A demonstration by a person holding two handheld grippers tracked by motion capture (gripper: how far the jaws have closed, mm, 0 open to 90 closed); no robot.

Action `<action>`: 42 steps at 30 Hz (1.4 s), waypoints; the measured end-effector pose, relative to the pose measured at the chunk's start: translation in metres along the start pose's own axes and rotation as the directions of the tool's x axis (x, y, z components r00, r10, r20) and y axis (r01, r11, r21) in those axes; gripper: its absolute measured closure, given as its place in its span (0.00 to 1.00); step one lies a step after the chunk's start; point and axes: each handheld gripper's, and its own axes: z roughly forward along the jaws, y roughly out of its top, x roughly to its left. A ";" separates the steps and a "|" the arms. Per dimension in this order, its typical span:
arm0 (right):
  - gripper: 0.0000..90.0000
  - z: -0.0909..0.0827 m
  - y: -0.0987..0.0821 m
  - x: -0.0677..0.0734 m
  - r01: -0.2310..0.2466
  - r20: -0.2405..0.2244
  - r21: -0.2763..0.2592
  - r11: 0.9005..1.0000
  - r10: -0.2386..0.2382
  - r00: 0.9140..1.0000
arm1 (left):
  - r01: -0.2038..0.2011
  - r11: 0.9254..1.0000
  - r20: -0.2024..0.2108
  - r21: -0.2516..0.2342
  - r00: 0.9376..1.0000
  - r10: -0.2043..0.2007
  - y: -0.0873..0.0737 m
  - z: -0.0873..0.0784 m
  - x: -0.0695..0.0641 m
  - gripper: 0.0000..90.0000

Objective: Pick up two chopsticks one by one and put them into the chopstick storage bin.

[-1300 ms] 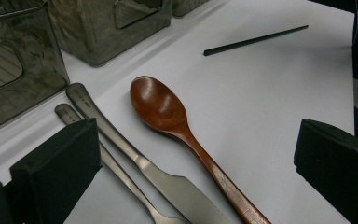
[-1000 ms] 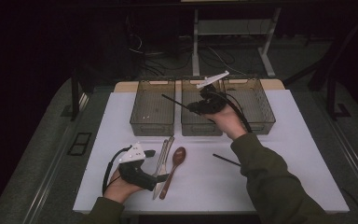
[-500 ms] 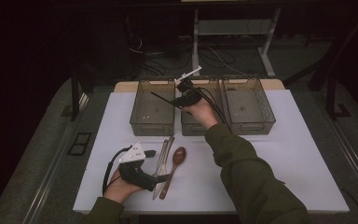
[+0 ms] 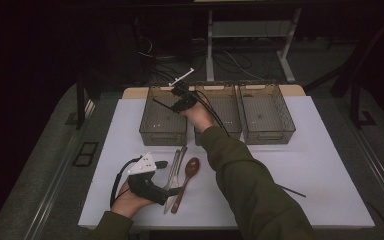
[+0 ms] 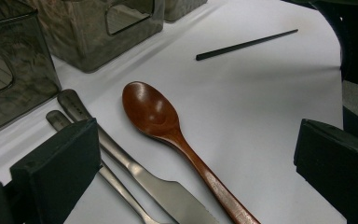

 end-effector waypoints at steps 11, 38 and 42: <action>0.83 -0.007 0.003 0.003 0.024 -0.022 -0.037 0.999 -0.025 0.999 | -0.003 1.000 0.000 0.002 1.000 0.003 0.000 0.001 -0.001 0.00; 0.45 -0.106 -0.072 -0.017 0.095 -0.154 -0.206 0.974 -0.128 0.980 | 0.007 1.000 -0.015 0.004 1.000 -0.007 0.000 0.002 0.002 0.00; 0.43 -0.117 -0.092 -0.020 0.101 -0.163 -0.216 0.971 -0.138 0.977 | 0.007 1.000 -0.015 0.010 1.000 -0.007 -0.001 0.002 0.003 0.00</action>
